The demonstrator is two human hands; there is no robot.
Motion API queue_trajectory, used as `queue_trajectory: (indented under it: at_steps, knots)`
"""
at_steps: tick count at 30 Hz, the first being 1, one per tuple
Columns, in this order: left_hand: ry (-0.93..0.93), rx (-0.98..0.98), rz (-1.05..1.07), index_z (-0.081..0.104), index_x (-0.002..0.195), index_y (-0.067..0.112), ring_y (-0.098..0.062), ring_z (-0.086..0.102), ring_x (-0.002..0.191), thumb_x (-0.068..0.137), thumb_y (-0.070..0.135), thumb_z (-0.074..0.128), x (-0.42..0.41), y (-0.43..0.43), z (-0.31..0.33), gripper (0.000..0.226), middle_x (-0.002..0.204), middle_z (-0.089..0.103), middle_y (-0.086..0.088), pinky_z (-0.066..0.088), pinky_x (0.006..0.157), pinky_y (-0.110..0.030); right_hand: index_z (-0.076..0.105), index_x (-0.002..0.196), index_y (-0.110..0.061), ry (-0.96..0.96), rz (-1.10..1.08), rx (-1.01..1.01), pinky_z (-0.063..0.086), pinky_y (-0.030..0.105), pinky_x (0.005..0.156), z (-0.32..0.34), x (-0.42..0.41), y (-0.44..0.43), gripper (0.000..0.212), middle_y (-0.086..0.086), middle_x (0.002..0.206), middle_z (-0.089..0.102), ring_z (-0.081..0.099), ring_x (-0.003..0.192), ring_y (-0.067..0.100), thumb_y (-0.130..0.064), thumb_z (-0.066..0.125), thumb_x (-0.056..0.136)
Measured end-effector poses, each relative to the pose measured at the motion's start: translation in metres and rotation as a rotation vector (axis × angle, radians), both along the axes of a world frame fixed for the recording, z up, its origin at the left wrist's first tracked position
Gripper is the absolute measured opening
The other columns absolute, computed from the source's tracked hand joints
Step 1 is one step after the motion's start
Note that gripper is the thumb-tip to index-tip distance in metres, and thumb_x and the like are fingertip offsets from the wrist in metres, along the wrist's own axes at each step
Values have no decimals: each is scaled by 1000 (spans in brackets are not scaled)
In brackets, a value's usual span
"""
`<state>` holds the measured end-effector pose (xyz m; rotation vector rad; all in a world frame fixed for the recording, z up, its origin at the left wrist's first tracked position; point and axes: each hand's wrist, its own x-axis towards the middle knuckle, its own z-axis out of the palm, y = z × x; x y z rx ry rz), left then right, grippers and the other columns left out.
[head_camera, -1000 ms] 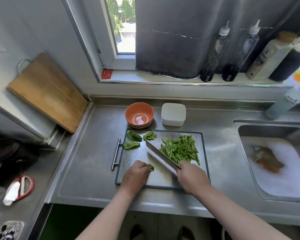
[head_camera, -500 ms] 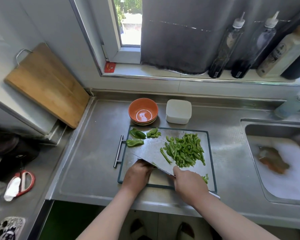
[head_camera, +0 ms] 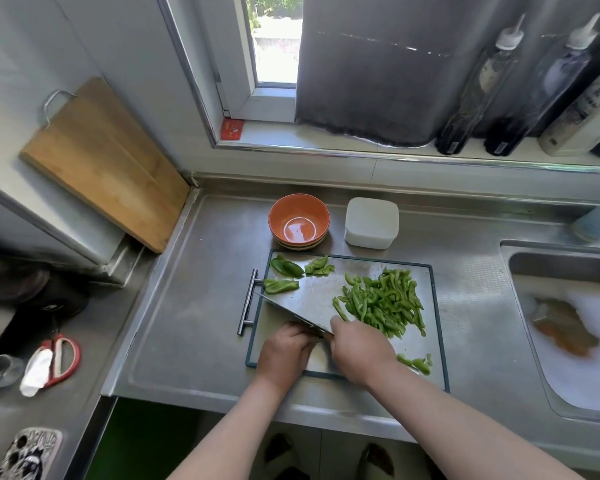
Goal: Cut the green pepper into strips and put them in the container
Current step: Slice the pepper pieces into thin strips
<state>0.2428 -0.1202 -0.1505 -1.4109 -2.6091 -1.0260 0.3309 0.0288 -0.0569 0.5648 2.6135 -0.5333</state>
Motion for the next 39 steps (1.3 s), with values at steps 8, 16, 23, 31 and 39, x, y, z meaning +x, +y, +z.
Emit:
queue_trajectory:
  at_steps: [8, 16, 23, 31, 39]
  knots:
    - [54, 19, -10, 81, 91, 26, -10, 64, 88, 81, 24, 78, -1, 0, 0, 11, 94, 75, 8, 53, 73, -22, 36, 94, -20, 8, -20, -1, 36, 38, 61, 13, 45, 11, 16, 6, 82, 54, 45, 70, 31, -31, 34, 104]
    - [69, 69, -9, 80, 90, 23, -10, 63, 88, 85, 24, 70, 2, 2, 0, 11, 94, 74, 5, 48, 76, -18, 40, 95, -18, -49, -26, -11, 40, 37, 59, 1, 27, 9, 6, 3, 77, 48, 51, 71, 30, -17, 37, 100]
    - [124, 7, -53, 78, 82, 18, -20, 64, 81, 86, 21, 64, 3, 3, 4, 14, 91, 70, 3, 53, 63, -27, 43, 93, -19, -45, -65, -52, 39, 35, 62, -7, -8, 1, 10, 6, 88, 59, 56, 78, 31, -24, 40, 102]
    - [68, 50, -24, 78, 82, 19, -15, 64, 82, 88, 26, 62, 2, 0, 7, 19, 89, 71, 5, 55, 58, -28, 52, 95, -17, 33, -119, -126, 40, 36, 63, 3, 7, 8, 28, 5, 87, 60, 52, 75, 27, -40, 38, 105]
    - [62, 75, -21, 81, 92, 21, -14, 66, 88, 91, 32, 61, 0, -1, 5, 23, 97, 75, 3, 56, 74, -25, 40, 92, -19, 25, -4, -1, 41, 40, 61, 3, 41, 11, 18, 2, 75, 49, 47, 68, 30, -32, 36, 105]
